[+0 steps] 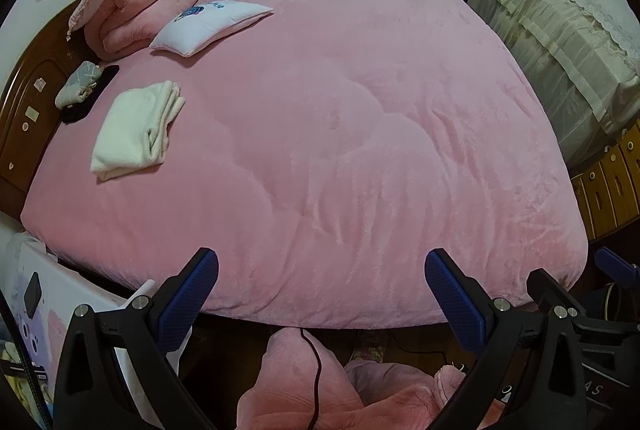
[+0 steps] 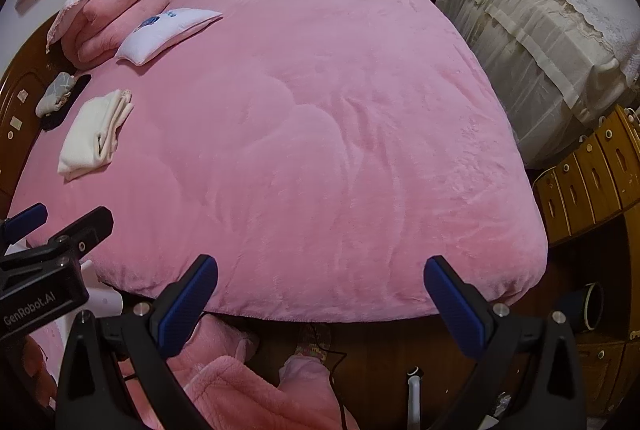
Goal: Fold large clothes
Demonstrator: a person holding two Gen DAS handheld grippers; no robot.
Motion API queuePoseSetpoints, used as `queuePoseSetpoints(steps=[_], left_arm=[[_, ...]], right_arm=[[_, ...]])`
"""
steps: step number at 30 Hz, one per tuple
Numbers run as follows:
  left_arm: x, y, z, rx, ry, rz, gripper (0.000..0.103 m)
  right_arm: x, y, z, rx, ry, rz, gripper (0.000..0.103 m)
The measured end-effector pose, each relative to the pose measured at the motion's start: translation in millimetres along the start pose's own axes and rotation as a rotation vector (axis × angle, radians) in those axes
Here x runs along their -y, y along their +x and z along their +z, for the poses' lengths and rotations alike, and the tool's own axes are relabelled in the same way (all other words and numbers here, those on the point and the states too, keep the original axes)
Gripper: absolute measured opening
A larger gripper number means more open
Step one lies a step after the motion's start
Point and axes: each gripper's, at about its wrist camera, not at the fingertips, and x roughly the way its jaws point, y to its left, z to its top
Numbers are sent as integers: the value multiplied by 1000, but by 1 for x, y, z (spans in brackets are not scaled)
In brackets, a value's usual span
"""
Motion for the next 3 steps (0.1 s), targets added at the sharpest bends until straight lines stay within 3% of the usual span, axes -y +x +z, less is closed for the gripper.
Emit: queuePoseSetpoints(steps=[3], left_arm=[[8, -3, 1, 9, 27, 2, 102]], right_arm=[[9, -1, -1, 2, 23, 1, 103]])
